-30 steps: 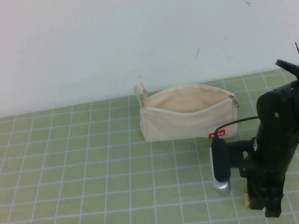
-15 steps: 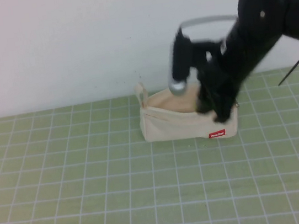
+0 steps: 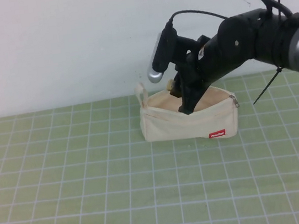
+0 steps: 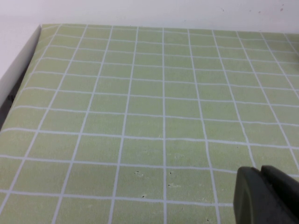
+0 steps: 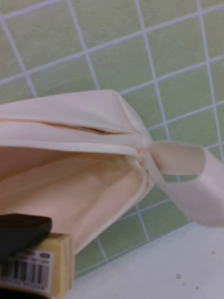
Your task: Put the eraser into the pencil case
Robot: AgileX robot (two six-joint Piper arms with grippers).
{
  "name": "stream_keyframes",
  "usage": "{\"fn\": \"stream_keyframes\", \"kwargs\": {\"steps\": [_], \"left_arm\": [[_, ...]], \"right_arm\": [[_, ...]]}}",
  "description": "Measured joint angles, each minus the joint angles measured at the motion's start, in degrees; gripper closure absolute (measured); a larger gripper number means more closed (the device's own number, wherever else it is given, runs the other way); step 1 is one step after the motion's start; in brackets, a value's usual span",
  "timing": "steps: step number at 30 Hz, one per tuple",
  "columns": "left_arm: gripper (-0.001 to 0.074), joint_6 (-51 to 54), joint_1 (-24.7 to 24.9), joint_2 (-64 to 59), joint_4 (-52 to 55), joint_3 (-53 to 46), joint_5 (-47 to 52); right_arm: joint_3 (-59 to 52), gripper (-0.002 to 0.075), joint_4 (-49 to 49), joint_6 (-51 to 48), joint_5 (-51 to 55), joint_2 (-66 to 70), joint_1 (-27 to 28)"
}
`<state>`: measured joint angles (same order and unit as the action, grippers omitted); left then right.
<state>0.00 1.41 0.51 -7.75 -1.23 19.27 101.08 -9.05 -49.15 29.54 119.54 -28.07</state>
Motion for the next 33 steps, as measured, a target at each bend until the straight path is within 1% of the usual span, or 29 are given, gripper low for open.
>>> {"fn": "stream_keyframes", "kwargs": {"steps": [2, 3, 6, 8, 11, 14, 16, 17, 19, 20, 21, 24, 27, 33], "left_arm": [[0.0736, 0.0, 0.0, 0.0, 0.0, 0.0, 0.0], [0.0736, 0.0, 0.0, 0.0, 0.0, 0.0, 0.0], [0.0736, 0.0, 0.0, 0.0, 0.0, 0.0, 0.0], [0.0736, 0.0, 0.0, 0.0, -0.1, 0.0, 0.0], [0.0736, 0.0, -0.1, 0.0, -0.1, 0.0, 0.0], [0.0736, 0.0, -0.1, 0.0, -0.1, 0.0, 0.0], [0.0736, 0.0, -0.1, 0.0, -0.1, 0.0, 0.0], [0.0736, 0.0, -0.1, 0.0, -0.1, 0.0, 0.0], [0.0736, 0.0, -0.1, 0.0, -0.1, 0.0, 0.1], [0.0736, 0.0, -0.1, 0.0, -0.1, 0.0, 0.1], [0.0736, 0.0, -0.1, 0.0, -0.1, 0.0, 0.1], [0.0736, 0.0, -0.1, 0.0, -0.1, 0.0, 0.1], [0.0736, 0.0, -0.1, 0.0, -0.1, 0.0, 0.1], [0.0736, 0.0, -0.1, 0.0, -0.1, 0.0, 0.1]], "right_arm": [[0.0, 0.0509, 0.0, 3.0, -0.5, 0.4, 0.1], [0.0, 0.0493, 0.1, 4.4, -0.8, 0.4, 0.2], [0.0, 0.0393, 0.6, 7.1, -0.9, 0.4, 0.9], [0.0, 0.0354, 0.7, 7.8, -0.7, 0.2, 1.1], [0.0, 0.0331, 1.0, 8.4, 0.1, -0.3, 1.4], [0.0, 0.0327, 1.3, 8.4, 0.8, -2.1, 1.4], [0.0, 0.0344, 1.5, 8.4, 1.7, -4.0, 1.4], [0.0, 0.0369, 1.8, 8.4, 2.3, -5.4, 1.4], [0.0, 0.0442, 2.8, 8.4, 3.7, -8.6, 1.4], [0.0, 0.0496, 3.7, 8.5, 4.9, -10.7, 1.4], [0.0, 0.0568, 4.6, 8.5, 6.8, -13.1, 1.4], [0.0, 0.0678, 7.1, 8.7, 13.0, -20.9, 1.4], [0.0, 0.071, 10.3, 11.4, 20.6, -29.0, 1.4], [-0.8, 0.0722, 17.4, 20.3, 36.5, -41.6, 1.4]]}}
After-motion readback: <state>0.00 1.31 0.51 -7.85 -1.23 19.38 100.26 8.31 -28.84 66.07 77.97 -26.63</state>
